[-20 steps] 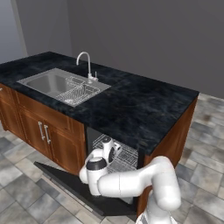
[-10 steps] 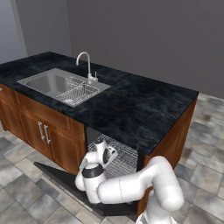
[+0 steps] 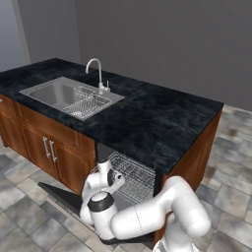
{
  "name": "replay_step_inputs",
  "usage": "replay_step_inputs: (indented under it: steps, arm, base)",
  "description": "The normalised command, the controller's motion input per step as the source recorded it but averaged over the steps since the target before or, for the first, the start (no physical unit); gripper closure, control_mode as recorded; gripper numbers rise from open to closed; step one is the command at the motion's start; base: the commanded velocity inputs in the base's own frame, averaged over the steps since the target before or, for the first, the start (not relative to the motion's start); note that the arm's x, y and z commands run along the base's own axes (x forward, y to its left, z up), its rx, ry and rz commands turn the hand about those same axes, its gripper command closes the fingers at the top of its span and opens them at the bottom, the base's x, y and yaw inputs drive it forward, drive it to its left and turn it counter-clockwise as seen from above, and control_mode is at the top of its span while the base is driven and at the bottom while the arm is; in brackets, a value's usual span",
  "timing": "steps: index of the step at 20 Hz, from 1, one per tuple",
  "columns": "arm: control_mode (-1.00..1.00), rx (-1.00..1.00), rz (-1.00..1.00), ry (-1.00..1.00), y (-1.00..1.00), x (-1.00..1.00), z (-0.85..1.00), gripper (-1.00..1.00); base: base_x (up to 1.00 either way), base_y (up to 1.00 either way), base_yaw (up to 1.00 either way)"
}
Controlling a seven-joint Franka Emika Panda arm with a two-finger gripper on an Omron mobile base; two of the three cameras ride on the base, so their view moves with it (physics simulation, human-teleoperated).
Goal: Open the dishwasher door and pull out the top rack.
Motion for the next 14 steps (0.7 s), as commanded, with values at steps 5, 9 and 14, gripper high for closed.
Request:
replay_step_inputs:
  steps: [5, 9, 14]
  arm:
    - [-1.00, 0.00, -0.08, 0.24, 0.71, -0.83, -0.58, -1.00]
    - [-1.00, 0.00, -0.09, 0.19, 0.78, -0.97, -0.55, -1.00]
    - [-1.00, 0.00, -0.09, 0.09, 0.77, -1.00, -0.43, -1.00]
  base:
    - [0.00, 0.00, 0.00]
    - [0.00, 0.00, 0.00]
    - [0.00, 0.00, 0.00]
